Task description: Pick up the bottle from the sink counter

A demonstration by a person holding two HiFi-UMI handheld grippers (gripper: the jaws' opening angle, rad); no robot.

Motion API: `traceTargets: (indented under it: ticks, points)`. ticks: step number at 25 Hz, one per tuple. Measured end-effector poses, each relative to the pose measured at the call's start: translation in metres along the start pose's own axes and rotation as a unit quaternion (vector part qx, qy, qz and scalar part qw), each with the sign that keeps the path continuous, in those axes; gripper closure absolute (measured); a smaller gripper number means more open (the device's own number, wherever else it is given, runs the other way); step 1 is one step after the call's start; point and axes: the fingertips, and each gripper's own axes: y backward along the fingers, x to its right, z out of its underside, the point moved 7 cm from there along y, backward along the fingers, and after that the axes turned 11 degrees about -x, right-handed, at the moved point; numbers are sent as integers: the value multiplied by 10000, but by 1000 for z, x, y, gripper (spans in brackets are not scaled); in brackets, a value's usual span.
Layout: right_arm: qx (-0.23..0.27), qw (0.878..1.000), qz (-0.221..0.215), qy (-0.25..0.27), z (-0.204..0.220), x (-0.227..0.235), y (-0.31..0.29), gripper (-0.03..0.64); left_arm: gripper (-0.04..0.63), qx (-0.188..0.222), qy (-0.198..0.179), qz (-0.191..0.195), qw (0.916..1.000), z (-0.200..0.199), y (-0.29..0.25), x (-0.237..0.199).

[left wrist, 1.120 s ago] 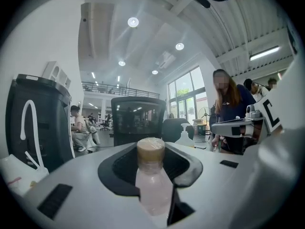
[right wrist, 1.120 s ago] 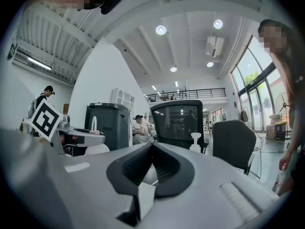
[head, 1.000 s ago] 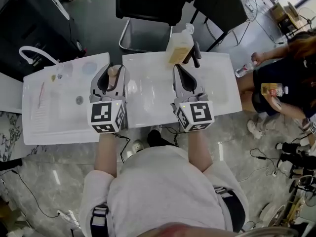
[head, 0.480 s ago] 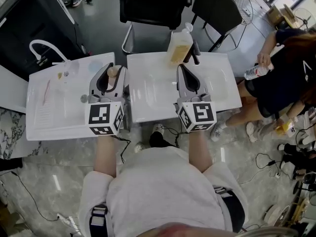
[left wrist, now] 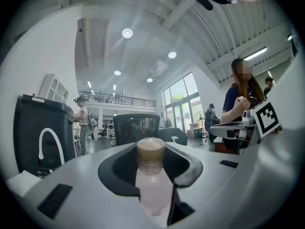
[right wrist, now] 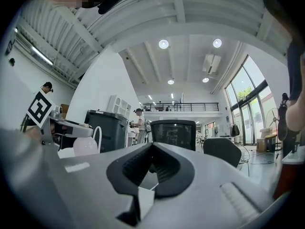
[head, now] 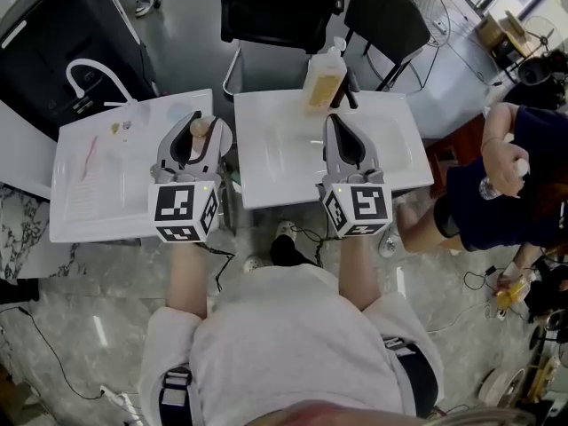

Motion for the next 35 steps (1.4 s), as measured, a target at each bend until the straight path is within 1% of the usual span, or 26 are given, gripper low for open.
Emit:
traceTargets:
  ticks: [10, 19, 35]
  points:
    - [121, 9997, 178, 60, -4, -19, 25, 606, 459, -82, -70, -78, 9999, 9, 30, -5]
    - [110, 9997, 176, 146, -8, -31, 32, 606, 460, 6, -113, -161, 9998, 7, 49, -9]
    - [84, 9997, 131, 181, -9, -28, 32, 606, 460, 100, -83, -134, 9998, 3, 48, -4]
